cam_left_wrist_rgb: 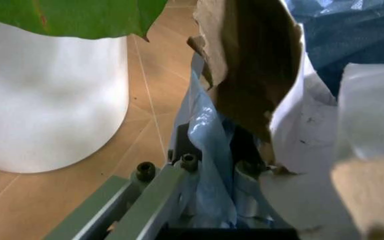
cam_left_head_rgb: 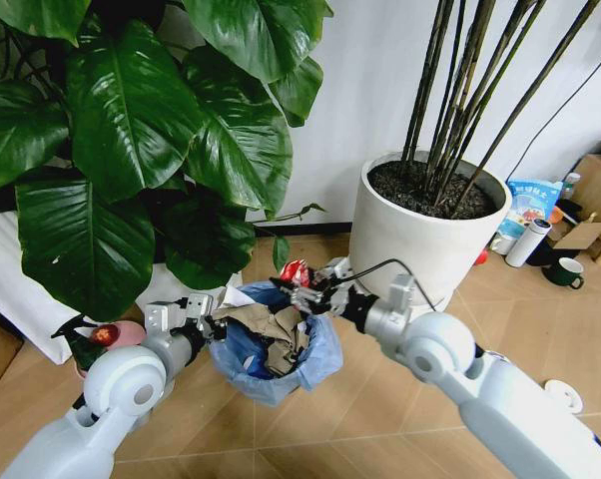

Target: Pick up the trash bin and place the garbage on the floor into it.

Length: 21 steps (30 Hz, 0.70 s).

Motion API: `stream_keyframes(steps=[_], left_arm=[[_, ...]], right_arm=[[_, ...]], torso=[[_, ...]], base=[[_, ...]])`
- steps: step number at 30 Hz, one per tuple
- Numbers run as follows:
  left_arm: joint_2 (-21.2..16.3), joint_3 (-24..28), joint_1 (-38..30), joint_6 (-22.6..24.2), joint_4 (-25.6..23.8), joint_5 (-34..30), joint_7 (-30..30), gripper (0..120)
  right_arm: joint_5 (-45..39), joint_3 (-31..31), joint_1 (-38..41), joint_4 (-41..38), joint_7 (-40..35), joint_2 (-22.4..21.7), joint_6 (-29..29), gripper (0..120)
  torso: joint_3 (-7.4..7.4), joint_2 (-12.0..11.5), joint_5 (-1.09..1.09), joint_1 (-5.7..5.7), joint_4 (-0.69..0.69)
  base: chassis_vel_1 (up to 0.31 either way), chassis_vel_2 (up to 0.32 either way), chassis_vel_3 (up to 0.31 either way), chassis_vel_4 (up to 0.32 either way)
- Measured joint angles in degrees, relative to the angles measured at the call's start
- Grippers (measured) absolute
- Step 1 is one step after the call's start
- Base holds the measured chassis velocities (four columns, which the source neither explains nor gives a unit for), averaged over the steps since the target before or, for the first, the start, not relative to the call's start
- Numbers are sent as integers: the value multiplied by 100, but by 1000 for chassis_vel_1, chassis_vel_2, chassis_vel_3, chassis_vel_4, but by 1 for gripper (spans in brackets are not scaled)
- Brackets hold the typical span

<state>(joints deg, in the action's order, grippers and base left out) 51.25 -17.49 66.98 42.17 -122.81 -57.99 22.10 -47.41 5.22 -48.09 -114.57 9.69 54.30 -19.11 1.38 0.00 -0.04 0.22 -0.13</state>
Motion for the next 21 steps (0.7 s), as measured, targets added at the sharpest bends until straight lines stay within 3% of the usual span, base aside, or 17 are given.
stream_keyframes(steps=[15,21], left_arm=[[56,-47,-14,0,0,-12,48,0],[100,-122,89,0,-47,19,83,0]], right_arm=[[154,94,-65,-36,-82,10,42,97],[250,-316,-248,-140,-242,-29,52,100]], torso=[[0,0,0,0,0],[-1,0,1,0,0]], base=[[0,0,0,0],[0,0,0,0]])
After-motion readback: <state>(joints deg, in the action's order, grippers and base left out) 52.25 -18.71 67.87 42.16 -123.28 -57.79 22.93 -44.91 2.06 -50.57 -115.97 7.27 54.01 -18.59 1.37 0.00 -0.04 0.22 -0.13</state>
